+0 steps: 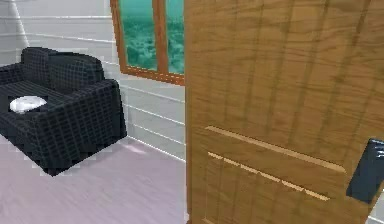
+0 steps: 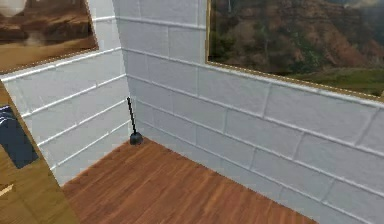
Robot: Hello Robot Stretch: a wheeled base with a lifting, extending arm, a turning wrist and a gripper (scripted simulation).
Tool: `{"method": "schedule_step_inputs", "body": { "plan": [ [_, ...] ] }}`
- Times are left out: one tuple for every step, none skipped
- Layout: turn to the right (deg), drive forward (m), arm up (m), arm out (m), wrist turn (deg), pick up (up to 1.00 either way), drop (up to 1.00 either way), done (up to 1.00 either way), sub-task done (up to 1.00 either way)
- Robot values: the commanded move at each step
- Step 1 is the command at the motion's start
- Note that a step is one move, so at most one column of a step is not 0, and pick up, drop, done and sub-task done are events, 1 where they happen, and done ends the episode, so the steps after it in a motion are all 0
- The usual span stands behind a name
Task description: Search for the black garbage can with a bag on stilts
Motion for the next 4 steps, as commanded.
{"method": "schedule_step_inputs", "body": {
  "plan": [
    [-3.0, 0.00, 0.00, 0.00, 0.0, 0.00, 0.00, 0.00, 0.00],
    [0.0, 0.60, 0.00, 0.00, 0.0, 0.00, 0.00, 0.00, 0.00],
    [-45.0, 0.00, 0.00, 0.00, 0.0, 0.00, 0.00, 0.00, 0.00],
    [-3.0, 0.00, 0.00, 0.00, 0.0, 0.00, 0.00, 0.00, 0.00]
  ]
}}
